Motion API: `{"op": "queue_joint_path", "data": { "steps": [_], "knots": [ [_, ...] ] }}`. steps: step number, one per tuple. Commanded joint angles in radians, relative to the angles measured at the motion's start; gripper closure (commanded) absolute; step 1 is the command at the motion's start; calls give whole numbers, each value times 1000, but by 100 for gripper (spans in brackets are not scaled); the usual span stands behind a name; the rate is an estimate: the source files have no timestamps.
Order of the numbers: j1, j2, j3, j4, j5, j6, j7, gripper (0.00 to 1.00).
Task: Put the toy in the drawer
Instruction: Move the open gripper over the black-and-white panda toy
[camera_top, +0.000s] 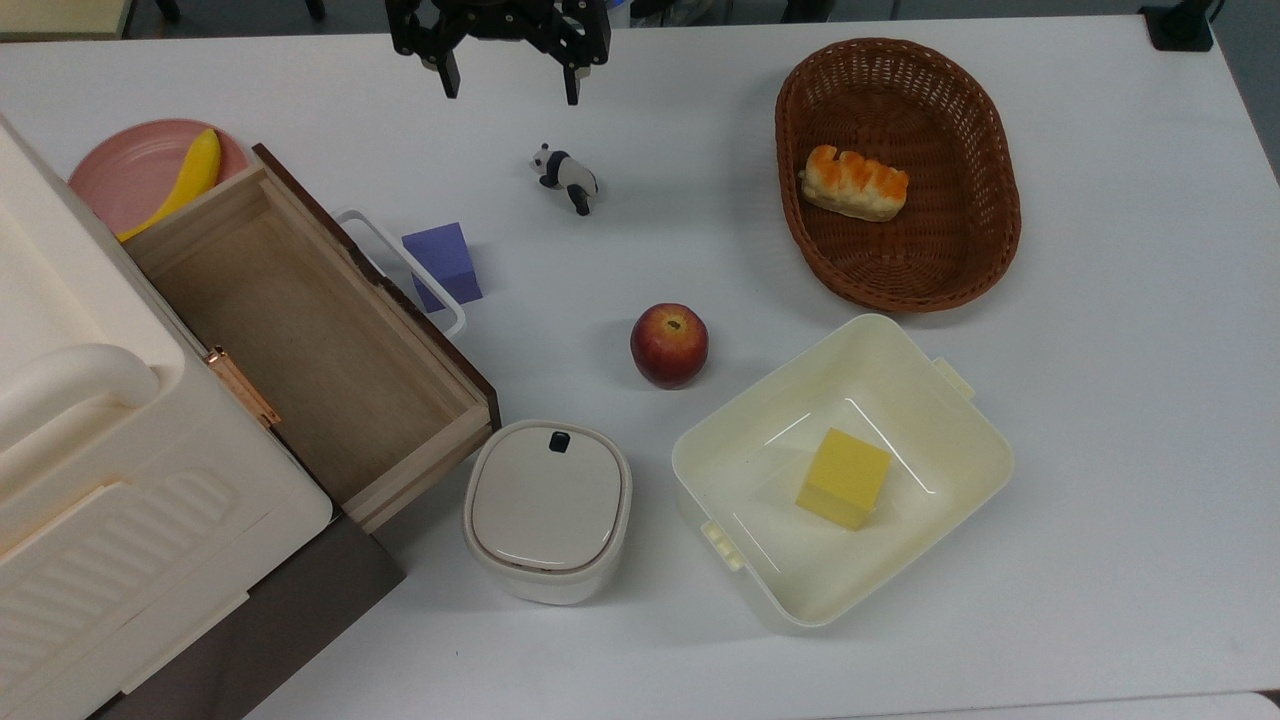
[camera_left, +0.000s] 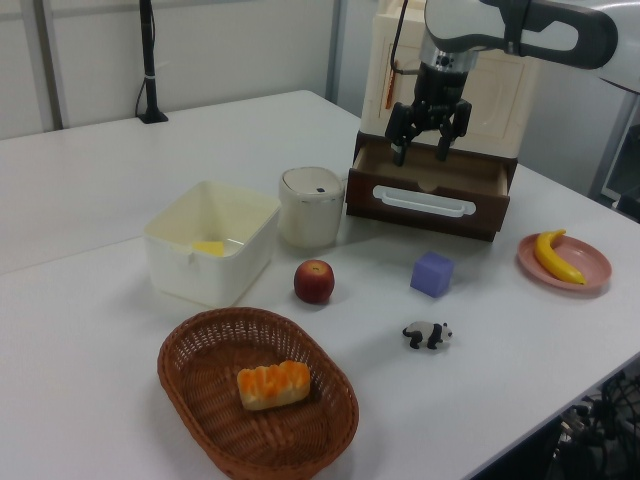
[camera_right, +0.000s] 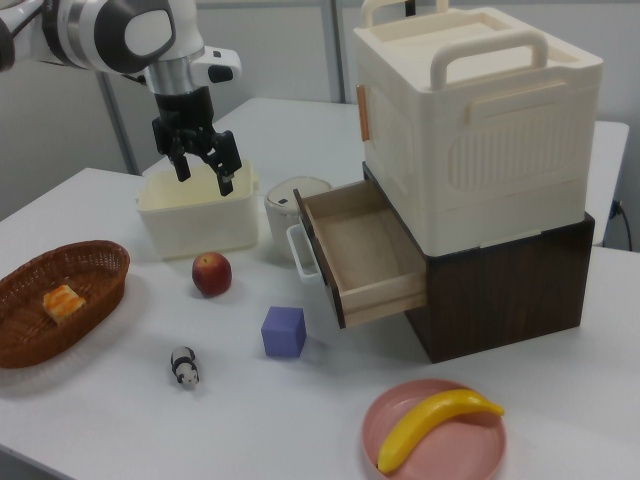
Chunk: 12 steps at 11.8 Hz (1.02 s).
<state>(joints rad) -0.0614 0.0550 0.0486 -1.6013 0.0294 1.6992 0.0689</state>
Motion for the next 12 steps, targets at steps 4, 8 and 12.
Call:
{"op": "queue_joint_path", "data": {
  "steps": [4, 8, 12],
  "knots": [
    [12, -9, 2, -20, 26, -13, -6, 0],
    [26, -24, 10, -75, 17, -12, -21, 0],
    [31, -122, 43, -277, -22, 57, -144, 0]
  ]
}}
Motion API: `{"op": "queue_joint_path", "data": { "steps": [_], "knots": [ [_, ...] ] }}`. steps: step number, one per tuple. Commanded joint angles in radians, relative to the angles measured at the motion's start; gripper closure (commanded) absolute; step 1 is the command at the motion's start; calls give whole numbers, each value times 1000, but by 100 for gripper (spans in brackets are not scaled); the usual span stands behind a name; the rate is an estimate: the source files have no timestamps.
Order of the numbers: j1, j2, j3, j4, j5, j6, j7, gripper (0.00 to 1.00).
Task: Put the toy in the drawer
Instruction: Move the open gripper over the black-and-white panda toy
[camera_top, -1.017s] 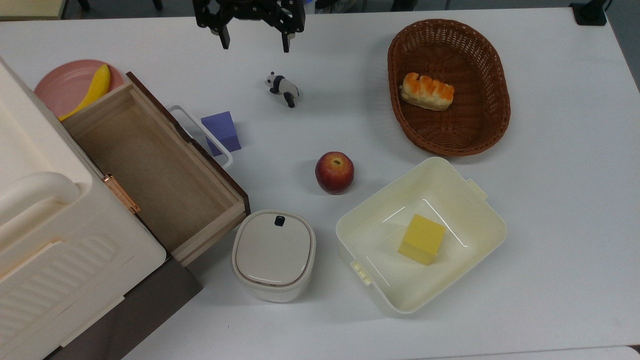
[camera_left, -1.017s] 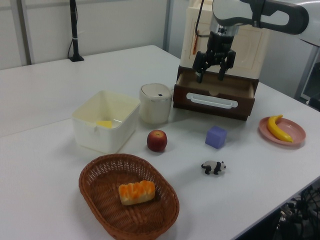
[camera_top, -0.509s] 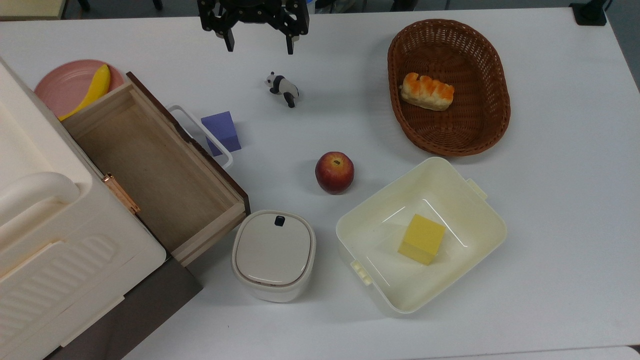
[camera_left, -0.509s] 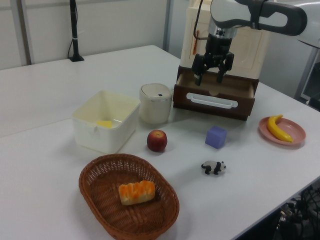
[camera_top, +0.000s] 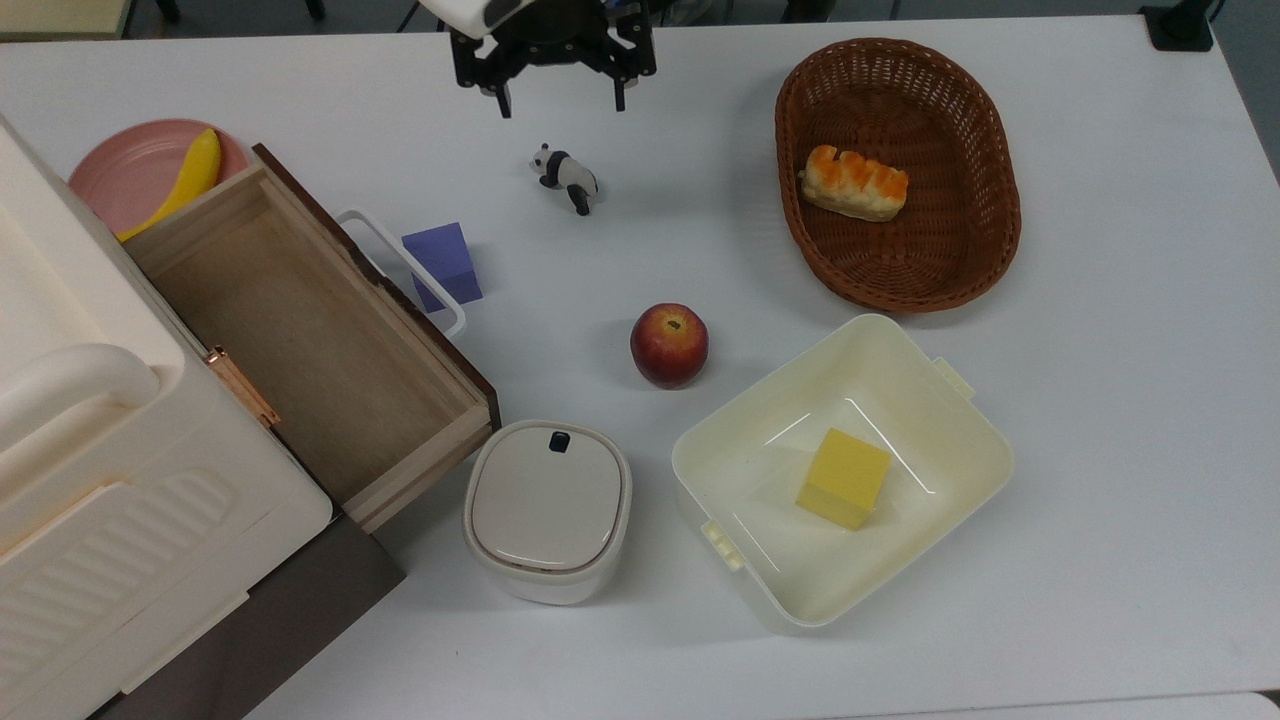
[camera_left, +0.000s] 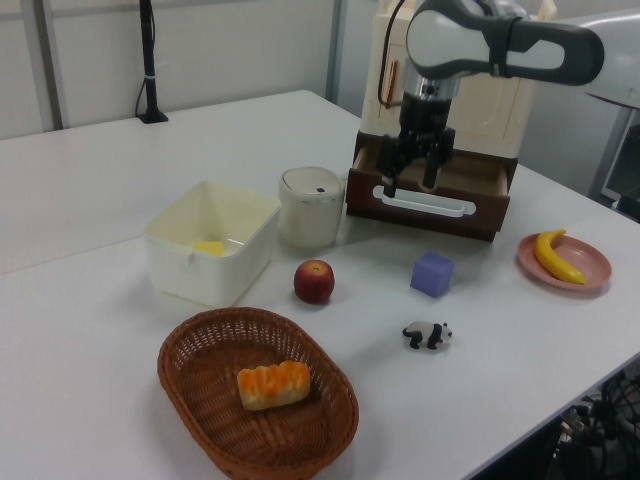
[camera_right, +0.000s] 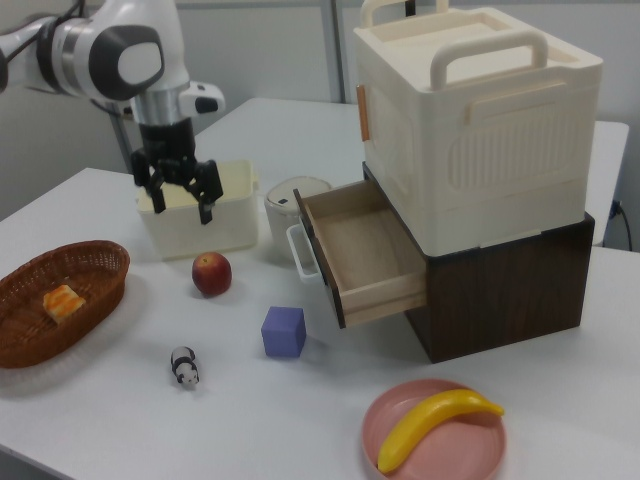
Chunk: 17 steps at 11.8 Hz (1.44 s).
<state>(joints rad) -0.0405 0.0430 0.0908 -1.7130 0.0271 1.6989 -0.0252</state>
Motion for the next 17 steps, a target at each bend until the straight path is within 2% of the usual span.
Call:
{"op": "queue_joint_path", "data": {
  "steps": [1, 3, 5, 8, 10, 11, 17],
  "knots": [
    [14, -118, 6, -212, -47, 73, -50, 0],
    [53, -106, 7, -259, -120, 73, -80, 0],
    [53, -83, 7, -293, -122, 88, -157, 0],
    [56, -81, 7, -410, -127, 246, -255, 0],
    [54, -58, 7, -424, -134, 248, -315, 0],
    [54, -45, 7, -428, -154, 257, -317, 0],
    [62, -23, 9, -461, -158, 271, -311, 0]
  ]
}}
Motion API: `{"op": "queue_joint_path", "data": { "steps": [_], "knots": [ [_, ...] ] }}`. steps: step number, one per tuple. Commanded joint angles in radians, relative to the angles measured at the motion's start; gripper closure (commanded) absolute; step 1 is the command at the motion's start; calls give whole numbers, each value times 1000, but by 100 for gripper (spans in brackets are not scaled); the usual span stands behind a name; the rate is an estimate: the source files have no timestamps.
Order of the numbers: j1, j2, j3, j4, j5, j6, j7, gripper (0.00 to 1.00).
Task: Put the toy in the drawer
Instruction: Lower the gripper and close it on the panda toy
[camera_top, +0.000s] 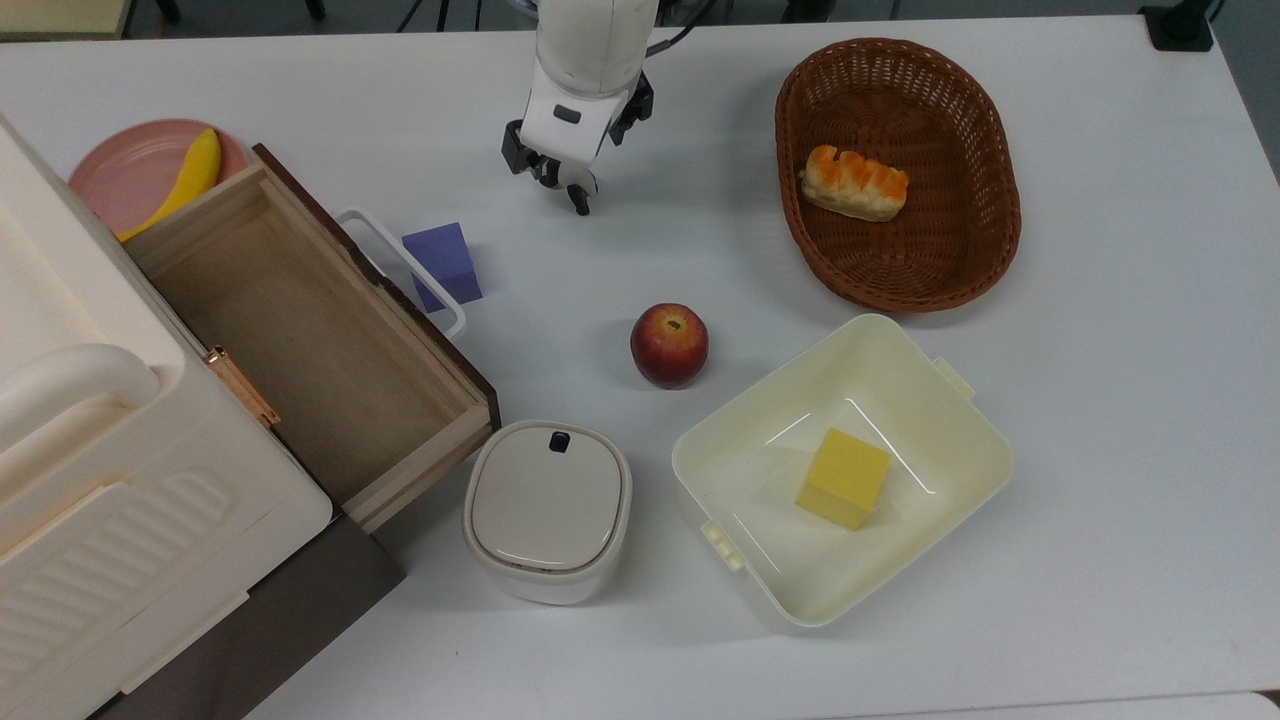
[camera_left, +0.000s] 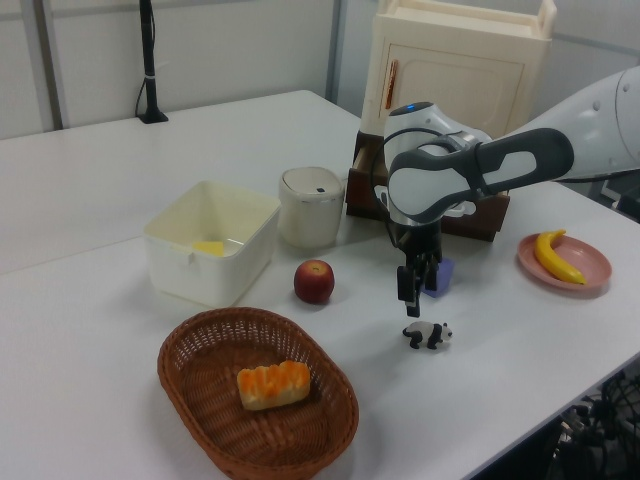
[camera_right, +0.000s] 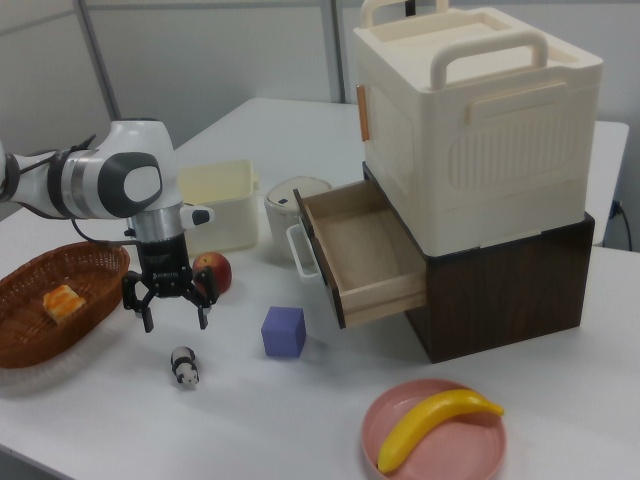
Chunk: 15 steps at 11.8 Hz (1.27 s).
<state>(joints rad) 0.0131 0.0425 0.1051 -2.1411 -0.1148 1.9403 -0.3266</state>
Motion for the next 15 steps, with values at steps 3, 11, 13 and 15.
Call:
{"op": "queue_joint_path", "data": {
  "steps": [3, 11, 13, 15],
  "knots": [
    [10, -30, -7, -92, -31, 89, -9, 0],
    [84, -47, -82, -106, -32, 83, 4, 0],
    [90, -11, -82, -106, -34, 91, 8, 0],
    [93, 14, -82, -105, -51, 92, 8, 0]
  ]
}}
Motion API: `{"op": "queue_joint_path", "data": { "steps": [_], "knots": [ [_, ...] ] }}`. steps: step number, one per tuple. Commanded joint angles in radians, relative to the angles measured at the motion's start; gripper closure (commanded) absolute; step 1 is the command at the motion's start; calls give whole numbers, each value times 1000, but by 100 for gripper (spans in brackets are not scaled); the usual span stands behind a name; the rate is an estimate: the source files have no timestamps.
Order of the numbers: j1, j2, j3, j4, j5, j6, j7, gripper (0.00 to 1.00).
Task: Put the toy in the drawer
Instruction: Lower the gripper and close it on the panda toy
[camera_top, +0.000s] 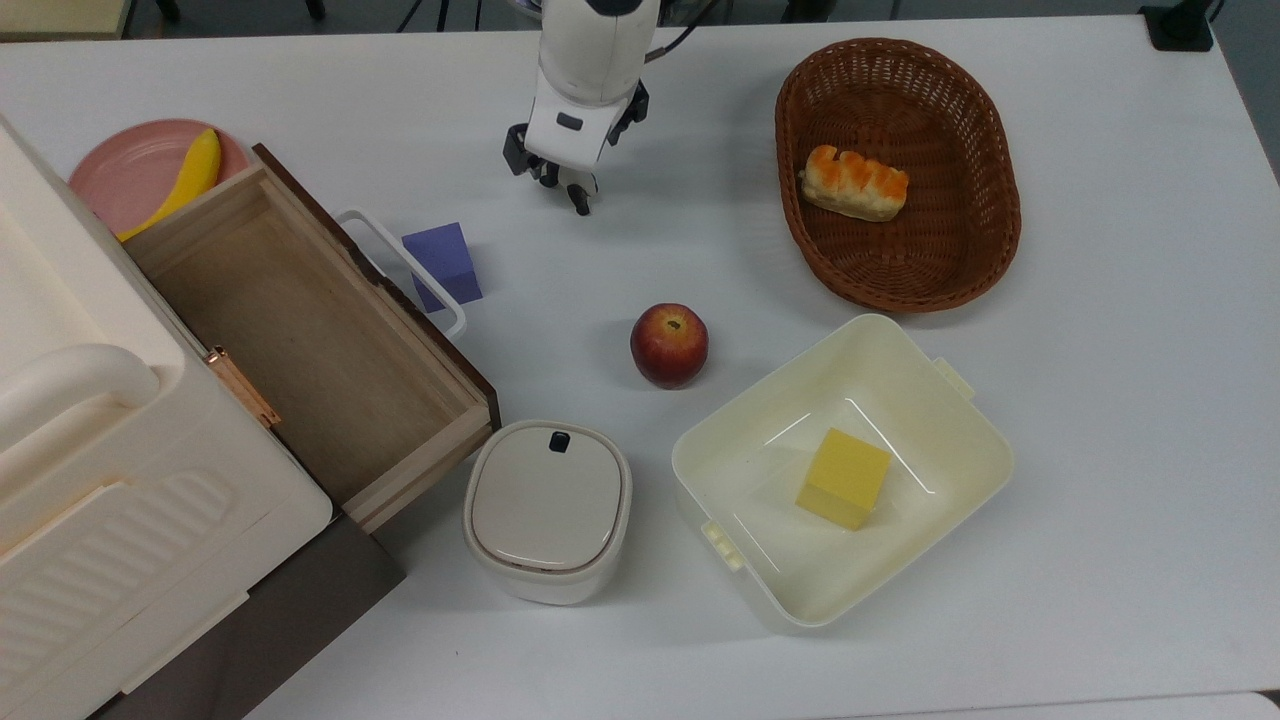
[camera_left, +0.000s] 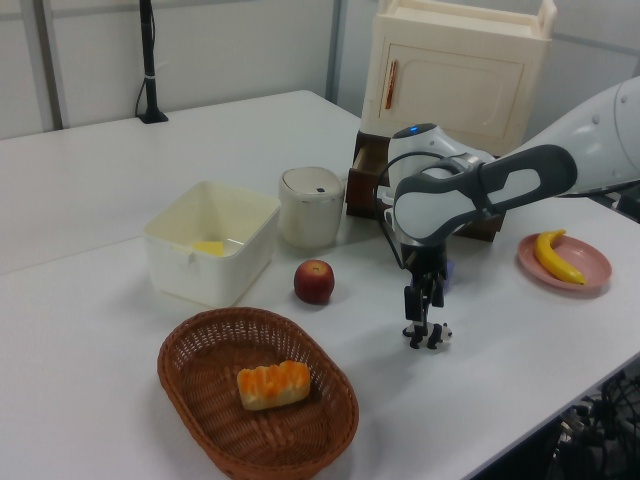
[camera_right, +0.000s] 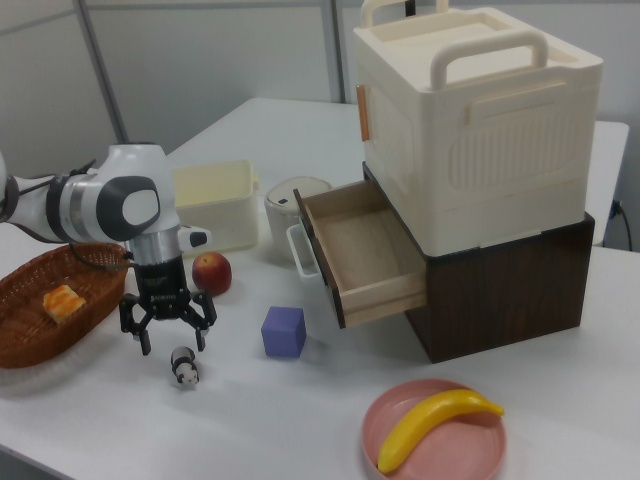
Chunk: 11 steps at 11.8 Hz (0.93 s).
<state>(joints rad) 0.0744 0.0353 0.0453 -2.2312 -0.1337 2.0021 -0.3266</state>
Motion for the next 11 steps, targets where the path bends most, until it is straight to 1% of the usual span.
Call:
{"op": "queue_joint_path", "data": {
  "steps": [1, 3, 4, 5, 6, 7, 8, 9, 11],
  "knots": [
    [31, 38, -22, -9, -41, 32, 9, 0],
    [31, 47, -22, -2, -49, 40, 9, 0],
    [31, 57, -22, -1, -52, 52, 9, 10],
    [30, 58, -22, 1, -52, 55, 11, 46],
    [30, 57, -22, 1, -52, 55, 20, 70],
    [30, 58, -22, 2, -52, 56, 20, 82],
    [30, 58, -22, 8, -52, 58, 20, 86],
    [30, 61, -22, 15, -52, 57, 20, 93],
    [30, 64, -22, 25, -52, 57, 21, 98]
  ]
}}
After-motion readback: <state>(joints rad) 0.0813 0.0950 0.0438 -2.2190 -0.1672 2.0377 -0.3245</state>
